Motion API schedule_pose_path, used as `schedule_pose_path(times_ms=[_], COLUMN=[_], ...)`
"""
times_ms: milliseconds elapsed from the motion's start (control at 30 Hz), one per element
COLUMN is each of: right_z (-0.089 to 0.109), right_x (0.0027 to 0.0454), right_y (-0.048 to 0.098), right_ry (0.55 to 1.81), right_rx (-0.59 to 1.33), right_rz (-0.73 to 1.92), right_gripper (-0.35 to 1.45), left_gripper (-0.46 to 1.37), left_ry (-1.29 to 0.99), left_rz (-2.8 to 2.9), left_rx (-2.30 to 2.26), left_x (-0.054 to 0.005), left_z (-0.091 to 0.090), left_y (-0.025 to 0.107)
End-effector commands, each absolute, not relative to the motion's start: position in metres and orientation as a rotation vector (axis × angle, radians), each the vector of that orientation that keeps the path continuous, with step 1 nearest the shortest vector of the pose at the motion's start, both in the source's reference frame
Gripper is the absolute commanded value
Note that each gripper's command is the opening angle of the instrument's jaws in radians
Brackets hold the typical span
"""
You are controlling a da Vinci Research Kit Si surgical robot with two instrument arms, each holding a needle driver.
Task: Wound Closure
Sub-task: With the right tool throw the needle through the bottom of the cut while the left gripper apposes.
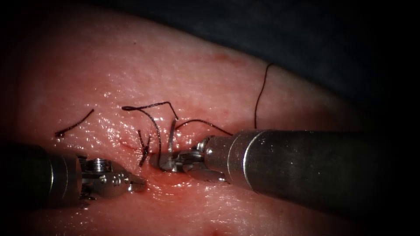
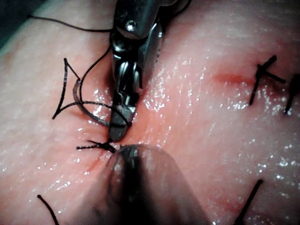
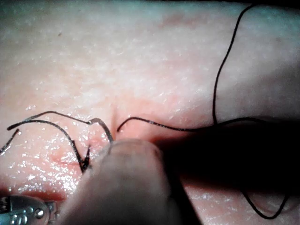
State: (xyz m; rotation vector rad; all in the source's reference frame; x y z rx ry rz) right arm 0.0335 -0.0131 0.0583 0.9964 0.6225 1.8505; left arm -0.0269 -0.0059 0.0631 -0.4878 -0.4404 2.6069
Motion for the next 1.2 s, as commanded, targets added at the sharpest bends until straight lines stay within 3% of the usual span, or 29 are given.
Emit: schedule_pose_path(times_ms=[33,200,233,267,367,433,600,733,900,1033,1133,1167,1200], right_z=[0.0582,0.059,0.0592,0.0593,0.0593,0.0592,0.059,0.0591,0.0594,0.0596,0.0598,0.0599,0.06], right_x=[0.0333,0.0319,0.0317,0.0315,0.0309,0.0305,0.0296,0.0293,0.0292,0.029,0.0289,0.0289,0.0289], right_y=[-0.0129,-0.0118,-0.0117,-0.0116,-0.0114,-0.0113,-0.0107,-0.0098,-0.0084,-0.0071,-0.0065,-0.0063,-0.0062], right_ry=[0.661,0.798,0.82,0.844,0.886,0.911,0.947,1.021,1.153,1.141,1.13,1.153,1.166], right_rx=[0.932,0.858,0.839,0.806,0.768,0.752,0.707,0.68,0.63,0.62,0.597,0.513,0.469], right_rz=[1.72,1.579,1.549,1.49,1.418,1.386,1.286,1.26,1.075,0.919,0.833,0.715,0.645], right_gripper=[-0.35,-0.35,-0.27,0.07,0.66,0.91,1.25,1.36,1.23,1.19,1.01,0.87,0.86], left_gripper=[-0.35,-0.35,-0.35,-0.35,-0.35,-0.35,-0.35,-0.35,-0.35,-0.35,-0.35,-0.35,-0.35], left_ry=[-0.451,-0.451,-0.451,-0.45,-0.449,-0.449,-0.445,-0.432,-0.411,-0.404,-0.4,-0.4,-0.4], left_rz=[2.606,2.606,2.606,2.606,2.606,2.606,2.605,2.625,2.644,2.645,2.644,2.644,2.644], left_rx=[-0.491,-0.491,-0.491,-0.491,-0.491,-0.491,-0.491,-0.504,-0.519,-0.529,-0.529,-0.529,-0.529], left_x=[-0.0269,-0.0269,-0.0269,-0.0269,-0.0269,-0.0269,-0.027,-0.027,-0.027,-0.0269,-0.0269,-0.0269,-0.0269], left_z=[0.0631,0.0631,0.0631,0.0631,0.0632,0.0632,0.0633,0.0633,0.0634,0.0634,0.0633,0.0633,0.0633], left_y=[-0.0059,-0.0059,-0.0059,-0.0059,-0.0059,-0.0059,-0.0059,-0.0058,-0.0056,-0.0055,-0.0055,-0.0055,-0.0055])
